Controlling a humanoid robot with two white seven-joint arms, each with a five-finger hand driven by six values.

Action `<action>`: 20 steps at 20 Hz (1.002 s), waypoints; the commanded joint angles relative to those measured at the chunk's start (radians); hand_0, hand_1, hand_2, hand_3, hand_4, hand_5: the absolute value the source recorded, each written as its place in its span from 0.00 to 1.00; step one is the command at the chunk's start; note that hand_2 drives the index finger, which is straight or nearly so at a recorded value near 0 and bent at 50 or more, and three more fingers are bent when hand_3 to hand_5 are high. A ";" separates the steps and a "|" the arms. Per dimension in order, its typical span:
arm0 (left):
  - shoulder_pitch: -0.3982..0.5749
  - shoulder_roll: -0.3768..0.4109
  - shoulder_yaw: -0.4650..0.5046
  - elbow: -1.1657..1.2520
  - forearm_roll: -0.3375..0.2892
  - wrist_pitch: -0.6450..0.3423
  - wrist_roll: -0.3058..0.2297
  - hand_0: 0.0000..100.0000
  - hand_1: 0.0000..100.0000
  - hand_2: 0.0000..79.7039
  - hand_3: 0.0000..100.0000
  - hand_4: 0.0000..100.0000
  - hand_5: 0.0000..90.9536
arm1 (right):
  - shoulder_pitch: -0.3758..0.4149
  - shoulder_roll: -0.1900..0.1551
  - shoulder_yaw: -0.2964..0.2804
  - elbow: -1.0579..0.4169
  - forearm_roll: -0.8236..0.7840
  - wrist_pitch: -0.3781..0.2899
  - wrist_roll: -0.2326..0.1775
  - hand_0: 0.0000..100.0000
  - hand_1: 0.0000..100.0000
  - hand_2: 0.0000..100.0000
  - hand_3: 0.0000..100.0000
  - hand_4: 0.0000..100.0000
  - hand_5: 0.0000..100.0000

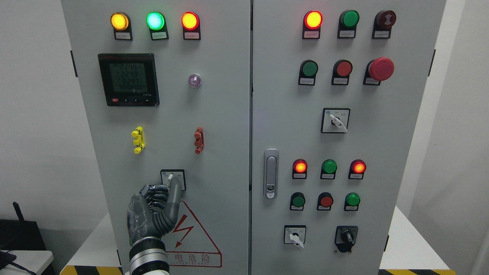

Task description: Turn on light switch 1

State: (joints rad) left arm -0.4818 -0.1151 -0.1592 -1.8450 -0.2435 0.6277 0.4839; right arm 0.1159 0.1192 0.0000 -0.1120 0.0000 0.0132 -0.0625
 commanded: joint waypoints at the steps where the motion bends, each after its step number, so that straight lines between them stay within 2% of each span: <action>1: -0.006 0.000 0.000 0.001 0.000 0.001 -0.001 0.26 0.37 0.66 0.76 0.79 0.87 | 0.001 -0.001 0.017 0.000 -0.025 -0.001 0.000 0.12 0.39 0.00 0.00 0.00 0.00; 14: -0.008 0.000 0.000 0.009 0.000 0.014 -0.001 0.26 0.38 0.65 0.76 0.79 0.87 | 0.001 -0.001 0.017 0.000 -0.025 -0.001 0.000 0.12 0.39 0.00 0.00 0.00 0.00; 20: -0.008 0.000 0.000 0.009 0.000 0.015 -0.001 0.30 0.36 0.66 0.76 0.79 0.87 | 0.001 0.000 0.017 0.000 -0.025 -0.001 0.000 0.12 0.39 0.00 0.00 0.00 0.00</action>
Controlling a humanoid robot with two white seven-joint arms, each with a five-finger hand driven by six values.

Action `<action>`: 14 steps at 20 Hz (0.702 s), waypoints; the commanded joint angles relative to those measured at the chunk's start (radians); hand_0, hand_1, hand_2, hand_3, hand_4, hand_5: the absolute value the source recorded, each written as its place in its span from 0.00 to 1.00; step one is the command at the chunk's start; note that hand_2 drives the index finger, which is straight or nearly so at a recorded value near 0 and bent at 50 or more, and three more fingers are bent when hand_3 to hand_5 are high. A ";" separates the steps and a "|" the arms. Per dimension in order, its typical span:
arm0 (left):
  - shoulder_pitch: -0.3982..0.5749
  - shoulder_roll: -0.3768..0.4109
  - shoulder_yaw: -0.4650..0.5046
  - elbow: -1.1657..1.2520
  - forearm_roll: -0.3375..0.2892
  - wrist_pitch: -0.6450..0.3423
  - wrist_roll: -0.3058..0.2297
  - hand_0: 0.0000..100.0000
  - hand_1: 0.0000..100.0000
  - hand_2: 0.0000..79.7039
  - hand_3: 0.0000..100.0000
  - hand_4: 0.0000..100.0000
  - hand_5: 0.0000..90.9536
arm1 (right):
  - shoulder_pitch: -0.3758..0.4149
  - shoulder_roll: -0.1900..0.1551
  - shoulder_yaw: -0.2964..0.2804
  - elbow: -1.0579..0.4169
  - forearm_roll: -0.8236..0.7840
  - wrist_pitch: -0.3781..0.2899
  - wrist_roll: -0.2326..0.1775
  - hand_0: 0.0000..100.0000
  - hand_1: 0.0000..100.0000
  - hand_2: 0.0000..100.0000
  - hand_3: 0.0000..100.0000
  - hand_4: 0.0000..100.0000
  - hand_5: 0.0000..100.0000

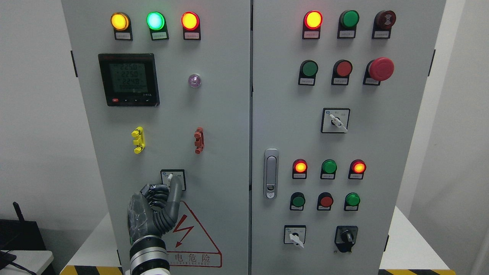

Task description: Turn on light switch 1

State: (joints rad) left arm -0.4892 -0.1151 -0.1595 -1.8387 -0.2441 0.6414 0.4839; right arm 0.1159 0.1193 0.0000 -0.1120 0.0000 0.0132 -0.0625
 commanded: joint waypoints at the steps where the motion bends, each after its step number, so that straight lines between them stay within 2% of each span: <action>1: 0.000 0.000 0.000 0.003 0.000 0.001 -0.001 0.31 0.35 0.66 0.76 0.79 0.87 | -0.001 -0.001 0.017 0.000 -0.025 -0.001 0.000 0.12 0.39 0.00 0.00 0.00 0.00; 14: -0.003 0.000 0.000 0.003 0.000 0.001 -0.001 0.36 0.30 0.66 0.77 0.80 0.87 | 0.001 -0.001 0.017 0.000 -0.025 -0.001 0.000 0.12 0.39 0.00 0.00 0.00 0.00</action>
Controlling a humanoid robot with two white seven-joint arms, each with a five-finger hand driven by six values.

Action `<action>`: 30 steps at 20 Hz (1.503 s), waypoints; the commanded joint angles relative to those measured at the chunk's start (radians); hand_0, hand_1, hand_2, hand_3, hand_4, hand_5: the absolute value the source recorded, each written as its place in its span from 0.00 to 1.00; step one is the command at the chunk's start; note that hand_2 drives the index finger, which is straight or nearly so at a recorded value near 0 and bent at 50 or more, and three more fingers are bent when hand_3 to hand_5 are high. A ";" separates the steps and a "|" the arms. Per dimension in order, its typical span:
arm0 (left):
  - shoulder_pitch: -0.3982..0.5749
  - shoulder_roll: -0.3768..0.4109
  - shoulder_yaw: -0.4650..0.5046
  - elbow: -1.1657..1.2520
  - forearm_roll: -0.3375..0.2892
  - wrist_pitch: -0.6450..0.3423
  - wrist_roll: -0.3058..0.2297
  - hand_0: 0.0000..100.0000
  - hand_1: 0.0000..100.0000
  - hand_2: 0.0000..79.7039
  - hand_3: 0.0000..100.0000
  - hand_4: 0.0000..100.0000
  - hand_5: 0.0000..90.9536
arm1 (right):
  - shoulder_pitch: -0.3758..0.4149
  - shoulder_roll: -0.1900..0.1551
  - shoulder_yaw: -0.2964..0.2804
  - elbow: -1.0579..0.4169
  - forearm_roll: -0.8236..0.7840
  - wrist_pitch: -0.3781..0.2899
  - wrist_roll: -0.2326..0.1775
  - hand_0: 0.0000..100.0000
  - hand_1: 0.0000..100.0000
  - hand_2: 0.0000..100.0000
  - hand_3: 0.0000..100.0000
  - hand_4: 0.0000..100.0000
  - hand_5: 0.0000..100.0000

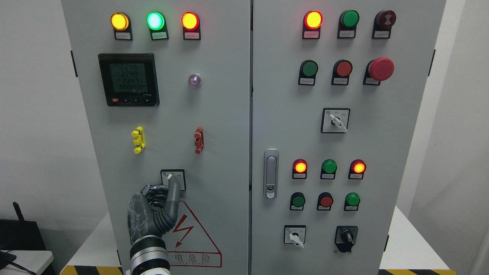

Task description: Turn on light switch 1

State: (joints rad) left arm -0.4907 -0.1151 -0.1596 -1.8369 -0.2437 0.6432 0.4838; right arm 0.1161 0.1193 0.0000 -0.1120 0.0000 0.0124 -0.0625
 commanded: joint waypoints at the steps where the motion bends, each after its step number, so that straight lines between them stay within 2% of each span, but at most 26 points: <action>1: -0.002 0.000 0.000 0.001 0.000 0.000 -0.001 0.37 0.30 0.66 0.77 0.80 0.87 | -0.001 -0.001 0.017 0.000 -0.025 0.000 0.000 0.12 0.39 0.00 0.00 0.00 0.00; 21: -0.005 0.000 -0.001 0.004 0.000 0.001 -0.004 0.42 0.29 0.68 0.80 0.82 0.90 | -0.001 0.000 0.017 0.000 -0.025 0.001 0.000 0.12 0.39 0.00 0.00 0.00 0.00; 30: -0.005 0.000 -0.012 0.007 0.000 0.001 -0.004 0.48 0.27 0.70 0.82 0.83 0.90 | 0.000 0.000 0.017 0.000 -0.025 0.001 0.000 0.12 0.39 0.00 0.00 0.00 0.00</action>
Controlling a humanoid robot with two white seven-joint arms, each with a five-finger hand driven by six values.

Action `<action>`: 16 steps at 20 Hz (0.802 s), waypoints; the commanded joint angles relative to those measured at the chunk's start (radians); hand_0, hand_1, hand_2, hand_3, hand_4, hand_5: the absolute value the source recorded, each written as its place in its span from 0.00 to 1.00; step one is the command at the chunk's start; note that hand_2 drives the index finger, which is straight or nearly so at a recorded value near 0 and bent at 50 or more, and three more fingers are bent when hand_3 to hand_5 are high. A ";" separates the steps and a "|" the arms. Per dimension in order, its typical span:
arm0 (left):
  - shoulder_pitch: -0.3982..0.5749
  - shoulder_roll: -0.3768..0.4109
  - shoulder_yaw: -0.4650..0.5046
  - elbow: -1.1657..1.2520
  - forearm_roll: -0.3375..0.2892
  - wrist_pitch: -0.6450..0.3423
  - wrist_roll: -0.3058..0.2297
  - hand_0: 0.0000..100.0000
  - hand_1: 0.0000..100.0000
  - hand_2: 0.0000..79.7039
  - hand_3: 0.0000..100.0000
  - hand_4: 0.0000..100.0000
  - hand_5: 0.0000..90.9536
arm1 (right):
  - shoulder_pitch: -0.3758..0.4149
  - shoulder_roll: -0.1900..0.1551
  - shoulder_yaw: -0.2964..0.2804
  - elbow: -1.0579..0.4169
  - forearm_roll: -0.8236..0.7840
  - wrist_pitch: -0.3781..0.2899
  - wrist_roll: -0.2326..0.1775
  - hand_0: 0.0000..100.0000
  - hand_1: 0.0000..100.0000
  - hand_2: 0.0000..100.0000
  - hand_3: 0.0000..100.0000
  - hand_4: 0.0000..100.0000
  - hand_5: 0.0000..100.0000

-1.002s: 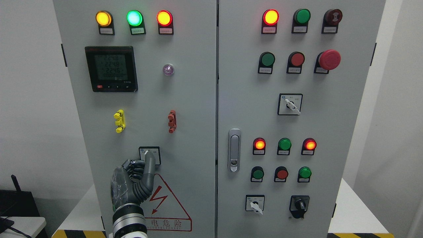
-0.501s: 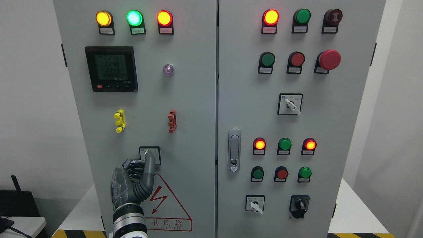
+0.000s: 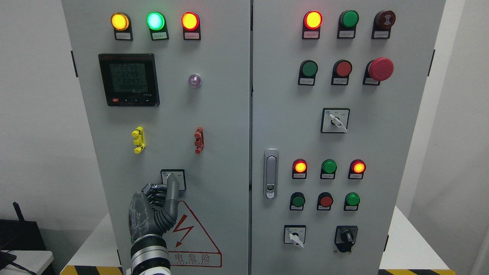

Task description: Turn on light switch 1

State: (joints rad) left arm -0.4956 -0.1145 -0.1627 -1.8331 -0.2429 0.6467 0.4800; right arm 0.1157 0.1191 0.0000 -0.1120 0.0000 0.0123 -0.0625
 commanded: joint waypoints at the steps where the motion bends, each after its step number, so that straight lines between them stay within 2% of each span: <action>1: 0.000 -0.001 -0.009 0.003 0.000 -0.002 -0.001 0.49 0.26 0.71 0.82 0.84 0.90 | 0.001 -0.001 0.017 0.000 -0.025 0.000 0.000 0.12 0.39 0.00 0.00 0.00 0.00; 14: 0.000 -0.001 -0.011 0.003 0.002 -0.002 -0.008 0.56 0.22 0.74 0.85 0.85 0.92 | 0.001 -0.001 0.017 0.000 -0.025 0.000 0.000 0.12 0.39 0.00 0.00 0.00 0.00; 16: 0.000 -0.001 -0.012 0.003 0.017 -0.002 -0.006 0.57 0.21 0.74 0.85 0.86 0.92 | 0.001 0.001 0.017 0.000 -0.025 0.000 0.000 0.12 0.39 0.00 0.00 0.00 0.00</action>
State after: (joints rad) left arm -0.4956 -0.1145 -0.1711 -1.8306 -0.2384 0.6450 0.4680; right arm 0.1160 0.1191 0.0000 -0.1120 0.0000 0.0123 -0.0625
